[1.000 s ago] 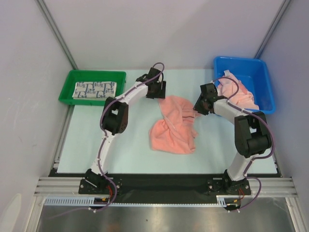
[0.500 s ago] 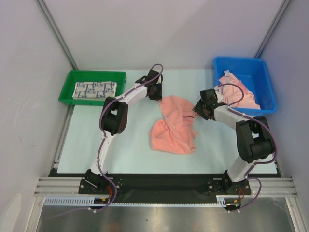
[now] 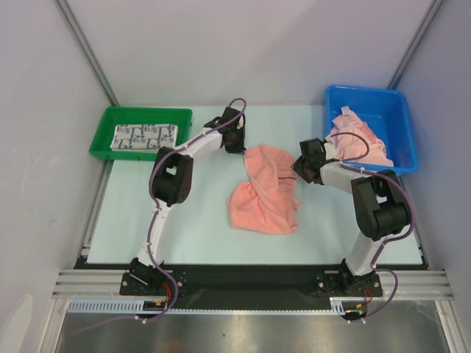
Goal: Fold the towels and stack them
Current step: Flatten out the crumpled towel
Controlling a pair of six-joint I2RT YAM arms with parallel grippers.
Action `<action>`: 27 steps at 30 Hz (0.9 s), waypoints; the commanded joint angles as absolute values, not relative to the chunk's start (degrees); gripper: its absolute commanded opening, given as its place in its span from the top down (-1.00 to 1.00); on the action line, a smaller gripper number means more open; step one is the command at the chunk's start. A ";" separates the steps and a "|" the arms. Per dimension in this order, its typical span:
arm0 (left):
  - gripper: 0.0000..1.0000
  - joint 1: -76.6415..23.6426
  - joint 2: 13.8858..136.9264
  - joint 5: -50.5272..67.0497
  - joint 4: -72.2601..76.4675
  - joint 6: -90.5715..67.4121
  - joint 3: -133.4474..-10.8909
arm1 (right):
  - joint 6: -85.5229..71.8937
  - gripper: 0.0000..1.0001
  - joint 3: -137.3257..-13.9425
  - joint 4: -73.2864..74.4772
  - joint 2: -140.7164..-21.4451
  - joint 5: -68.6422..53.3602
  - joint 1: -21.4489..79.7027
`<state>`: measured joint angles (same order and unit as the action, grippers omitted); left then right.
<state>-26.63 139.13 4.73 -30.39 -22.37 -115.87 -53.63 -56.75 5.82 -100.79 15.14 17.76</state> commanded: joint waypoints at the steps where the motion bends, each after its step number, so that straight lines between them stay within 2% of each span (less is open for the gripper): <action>1: 0.99 -24.00 133.35 2.64 -32.88 -19.96 -108.84 | -50.02 0.07 -59.23 4.92 -101.87 13.10 20.12; 5: 0.99 -22.07 130.44 2.28 -31.38 -17.06 -105.56 | -46.23 0.10 -60.02 5.97 -102.74 10.73 20.39; 11: 1.00 -21.36 128.85 4.57 -31.29 -13.72 -104.94 | -44.48 0.10 -60.56 8.61 -103.10 13.44 20.74; 15: 0.99 -21.36 127.44 1.50 -32.08 -11.08 -104.94 | -41.84 0.10 -63.45 10.19 -102.13 17.40 21.62; 21: 0.99 -20.21 127.00 -1.75 -33.49 -9.32 -104.68 | -36.93 0.12 -67.58 7.04 -105.63 16.44 22.24; 27: 0.99 -20.21 125.86 -1.49 -33.31 -8.79 -103.71 | -38.06 0.13 -69.00 10.46 -108.19 20.11 19.07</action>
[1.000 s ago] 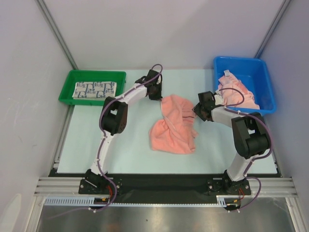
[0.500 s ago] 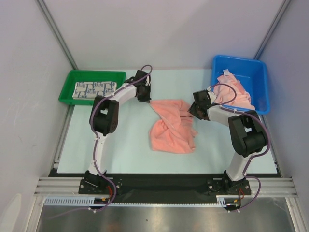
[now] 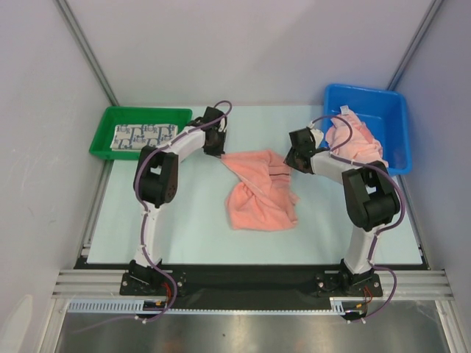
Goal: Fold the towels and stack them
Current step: Flatten out the crumpled towel
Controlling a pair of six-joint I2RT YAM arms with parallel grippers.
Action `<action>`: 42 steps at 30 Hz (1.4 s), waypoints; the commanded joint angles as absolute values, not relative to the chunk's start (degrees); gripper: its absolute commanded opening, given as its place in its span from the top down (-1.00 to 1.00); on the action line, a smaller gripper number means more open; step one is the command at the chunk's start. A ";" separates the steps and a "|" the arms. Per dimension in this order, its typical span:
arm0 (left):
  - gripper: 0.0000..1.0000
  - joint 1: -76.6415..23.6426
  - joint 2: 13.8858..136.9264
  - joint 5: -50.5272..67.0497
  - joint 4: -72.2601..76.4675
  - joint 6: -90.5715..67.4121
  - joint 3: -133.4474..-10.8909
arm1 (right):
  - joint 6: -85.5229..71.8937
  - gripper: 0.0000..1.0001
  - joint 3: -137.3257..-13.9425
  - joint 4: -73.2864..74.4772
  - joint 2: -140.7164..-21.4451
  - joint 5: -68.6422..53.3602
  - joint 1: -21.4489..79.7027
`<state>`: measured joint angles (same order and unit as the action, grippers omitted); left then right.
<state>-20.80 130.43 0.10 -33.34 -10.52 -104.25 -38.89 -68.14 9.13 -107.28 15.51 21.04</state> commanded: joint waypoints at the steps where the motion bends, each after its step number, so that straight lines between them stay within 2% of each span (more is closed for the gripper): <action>1: 0.99 -20.21 125.69 -1.49 -33.40 -8.70 -103.36 | -37.88 0.13 -68.65 10.63 -107.67 21.34 18.81; 9: 0.99 -20.21 122.87 -2.81 -32.87 -8.26 -101.42 | -38.32 0.13 -66.27 13.00 -104.59 28.56 18.98; 14: 1.00 -20.21 122.87 -2.46 -33.40 -8.17 -102.04 | -37.71 0.12 -66.80 6.97 -104.33 21.82 20.04; 18: 0.99 -20.21 122.87 -1.85 -33.22 -8.52 -101.87 | -41.04 0.10 -70.39 8.08 -108.00 19.43 20.39; 32: 0.99 -20.21 123.22 -0.97 -32.70 -9.14 -102.04 | -43.68 0.11 -73.92 12.57 -115.49 21.45 21.62; 35: 0.99 -20.21 123.31 -0.53 -32.69 -9.40 -102.30 | -43.51 0.31 -73.65 12.04 -115.93 21.18 21.53; 36: 0.99 -20.21 123.40 -0.44 -32.70 -9.67 -102.57 | -43.42 0.50 -73.39 11.43 -115.84 20.75 21.36; 38: 0.99 -20.21 123.40 1.30 -32.87 -9.67 -102.92 | -41.06 0.70 -72.60 8.62 -115.32 20.04 21.18; 39: 0.99 -20.13 123.22 2.28 -32.96 -9.67 -103.27 | -39.57 0.98 -72.68 7.48 -115.05 19.69 20.92; 42: 1.00 -20.21 120.25 5.27 -33.13 -9.76 -106.07 | -34.30 1.00 -74.88 4.93 -111.38 16.45 19.60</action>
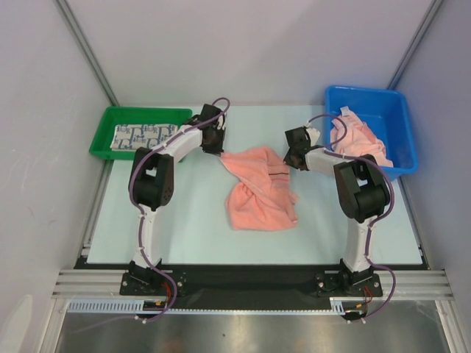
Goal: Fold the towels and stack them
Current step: Flatten out the crumpled towel
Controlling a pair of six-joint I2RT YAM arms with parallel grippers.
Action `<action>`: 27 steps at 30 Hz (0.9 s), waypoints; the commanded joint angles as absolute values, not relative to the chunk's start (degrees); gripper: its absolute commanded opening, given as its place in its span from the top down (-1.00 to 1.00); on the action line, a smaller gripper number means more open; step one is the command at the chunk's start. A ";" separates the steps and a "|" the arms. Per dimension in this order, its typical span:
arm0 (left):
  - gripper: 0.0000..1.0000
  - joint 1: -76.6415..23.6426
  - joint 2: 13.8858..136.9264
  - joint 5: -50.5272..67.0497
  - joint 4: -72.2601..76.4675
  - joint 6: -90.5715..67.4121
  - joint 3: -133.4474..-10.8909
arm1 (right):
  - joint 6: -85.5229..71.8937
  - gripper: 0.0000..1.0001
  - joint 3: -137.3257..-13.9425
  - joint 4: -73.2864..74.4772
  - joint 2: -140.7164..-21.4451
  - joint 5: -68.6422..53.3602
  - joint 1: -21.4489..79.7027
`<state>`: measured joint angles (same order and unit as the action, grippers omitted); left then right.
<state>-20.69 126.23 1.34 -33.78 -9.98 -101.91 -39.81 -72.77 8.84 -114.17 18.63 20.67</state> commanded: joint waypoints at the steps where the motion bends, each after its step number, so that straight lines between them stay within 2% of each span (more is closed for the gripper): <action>1: 0.99 -20.21 117.62 5.62 -33.22 -9.84 -106.87 | -32.71 1.00 -74.97 3.96 -109.18 15.74 18.82; 4: 0.99 -20.21 112.87 6.24 -36.20 -9.41 -112.31 | -25.94 1.00 -74.62 -1.65 -97.85 14.95 18.54; 9: 0.99 -20.21 99.17 12.63 -38.15 -9.23 -116.46 | -19.78 1.00 -76.72 -1.41 -80.97 14.68 20.04; 14: 0.99 -20.39 84.32 19.76 -34.20 -10.55 -110.58 | -18.20 1.00 -75.77 2.28 -62.17 13.63 21.35; 20: 0.99 -21.88 66.46 30.84 -26.98 -14.94 -99.23 | -19.06 1.00 -69.08 2.19 -42.40 2.05 23.73; 27: 1.00 -25.84 59.86 33.04 -30.75 -16.17 -100.00 | -20.13 1.00 -71.36 5.45 -34.63 -1.57 23.73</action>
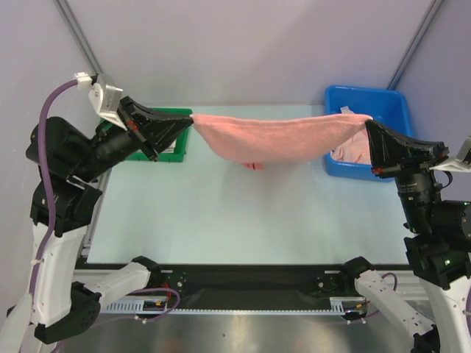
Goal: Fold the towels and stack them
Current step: Flatten out the crumpled towel
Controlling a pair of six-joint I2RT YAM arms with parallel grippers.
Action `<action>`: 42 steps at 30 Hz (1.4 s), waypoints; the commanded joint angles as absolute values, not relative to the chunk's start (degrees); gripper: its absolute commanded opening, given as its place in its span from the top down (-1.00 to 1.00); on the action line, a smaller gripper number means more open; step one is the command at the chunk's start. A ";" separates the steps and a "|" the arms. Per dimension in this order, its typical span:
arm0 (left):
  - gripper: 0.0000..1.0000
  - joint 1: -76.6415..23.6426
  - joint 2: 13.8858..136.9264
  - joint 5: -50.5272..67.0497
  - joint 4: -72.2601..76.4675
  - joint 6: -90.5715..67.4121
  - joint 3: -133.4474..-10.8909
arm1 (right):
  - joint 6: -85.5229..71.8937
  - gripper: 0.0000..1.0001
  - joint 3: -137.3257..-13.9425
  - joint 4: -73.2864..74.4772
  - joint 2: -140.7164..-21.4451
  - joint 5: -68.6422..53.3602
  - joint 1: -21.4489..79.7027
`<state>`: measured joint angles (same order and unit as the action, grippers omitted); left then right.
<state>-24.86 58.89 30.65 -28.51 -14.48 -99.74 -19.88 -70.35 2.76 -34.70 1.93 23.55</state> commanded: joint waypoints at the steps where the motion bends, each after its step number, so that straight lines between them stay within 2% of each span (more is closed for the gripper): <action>1: 0.99 -26.01 59.94 33.39 -31.28 -16.17 -101.06 | -20.30 1.00 -72.15 5.97 -34.89 -1.76 23.73; 11: 0.99 -26.10 61.96 38.93 -29.36 -23.02 -114.34 | -29.42 1.00 -79.62 -1.93 -37.53 -11.07 23.47; 18: 0.99 -26.10 62.84 41.84 -22.75 -32.25 -120.13 | -36.55 1.00 -84.81 -7.21 -38.23 -12.31 21.46; 20: 0.99 -26.02 65.64 35.53 -27.83 -30.68 -122.94 | -36.04 1.00 -84.90 -5.72 -38.67 -11.69 20.13; 24: 0.99 -24.79 75.74 24.02 -48.02 -23.13 -132.95 | -32.53 1.00 -81.92 -1.94 -44.01 -8.44 18.90; 26: 0.99 -23.03 79.69 17.36 -51.05 -21.19 -132.81 | -30.50 1.00 -79.20 -4.29 -46.66 -7.38 18.90; 29: 0.99 -21.10 81.29 8.91 -47.48 -17.85 -126.06 | -27.26 1.00 -75.41 -10.00 -55.25 -6.59 18.81; 30: 0.99 -19.70 82.26 7.83 -41.63 -16.01 -121.86 | -26.38 1.00 -75.24 -13.33 -57.72 -6.77 18.72; 35: 0.99 -15.21 93.05 8.79 -22.19 -13.28 -116.89 | -24.43 1.00 -80.41 -23.80 -79.86 -9.75 15.57; 38: 0.99 -13.45 106.40 12.12 -20.14 -10.47 -125.31 | -26.53 1.00 -86.64 -31.01 -94.00 -14.39 12.84; 40: 0.99 -13.10 115.52 14.05 -19.25 -8.80 -132.60 | -27.07 1.00 -95.13 -31.64 -100.60 -17.30 10.64; 42: 0.99 -12.31 119.86 14.93 -16.54 -8.26 -137.00 | -27.25 1.00 -99.47 -32.94 -108.96 -19.58 9.76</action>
<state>-13.34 117.62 12.45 -25.15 -12.03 -128.64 -27.09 -89.58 -21.98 -104.92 -14.35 11.92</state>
